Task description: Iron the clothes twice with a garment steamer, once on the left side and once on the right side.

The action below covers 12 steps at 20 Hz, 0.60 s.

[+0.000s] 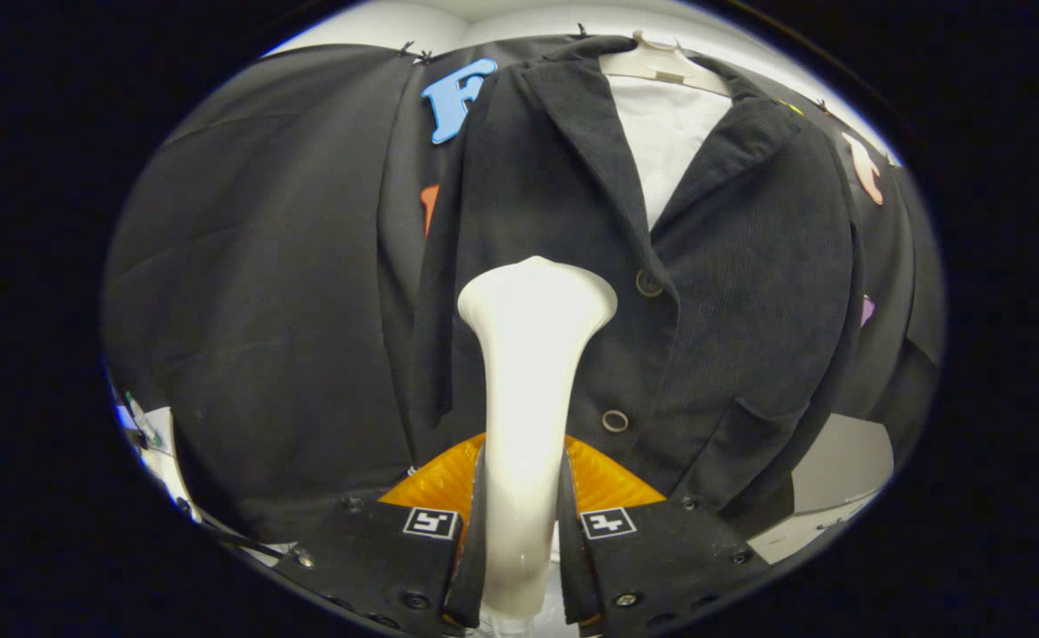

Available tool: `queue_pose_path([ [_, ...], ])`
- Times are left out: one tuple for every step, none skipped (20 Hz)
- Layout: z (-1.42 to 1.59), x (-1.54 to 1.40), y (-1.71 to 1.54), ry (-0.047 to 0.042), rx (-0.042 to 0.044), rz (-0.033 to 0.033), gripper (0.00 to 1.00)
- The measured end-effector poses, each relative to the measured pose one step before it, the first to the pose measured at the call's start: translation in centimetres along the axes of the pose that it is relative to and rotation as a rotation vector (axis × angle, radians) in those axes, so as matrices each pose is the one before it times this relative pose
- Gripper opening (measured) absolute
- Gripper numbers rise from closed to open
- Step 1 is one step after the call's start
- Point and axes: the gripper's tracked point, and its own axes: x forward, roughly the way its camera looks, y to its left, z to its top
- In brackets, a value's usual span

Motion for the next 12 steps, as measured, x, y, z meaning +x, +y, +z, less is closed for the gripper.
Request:
queue_pose_path([
  [-0.647,-0.002,0.017,0.01011,0.00485,0.00150,0.37],
  [-0.536,0.246,0.028,0.01085,0.00268,0.00185,0.37],
  [-0.611,0.140,0.005,0.01118,0.00209,0.00016,0.37],
  [-0.695,0.156,-0.150,0.00996,0.00137,-0.00020,0.37],
  [-0.658,0.029,0.022,0.00975,-0.00001,0.00207,0.37],
  [-0.556,0.218,0.035,0.00728,-0.00062,0.00380,0.37],
  [-0.604,0.377,0.112,0.00847,-0.00087,0.00301,0.37],
  [-0.516,0.220,0.037,0.00793,-0.00092,0.00240,0.37],
  [-0.567,0.257,0.220,0.01056,-0.00395,0.00499,0.37],
  [-0.491,0.287,0.227,0.01154,-0.00540,0.00432,0.37],
  [-0.686,0.077,0.159,0.01026,-0.00250,0.00478,0.37],
  [-0.153,0.189,-0.083,0.00950,-0.00197,0.00319,0.37],
])
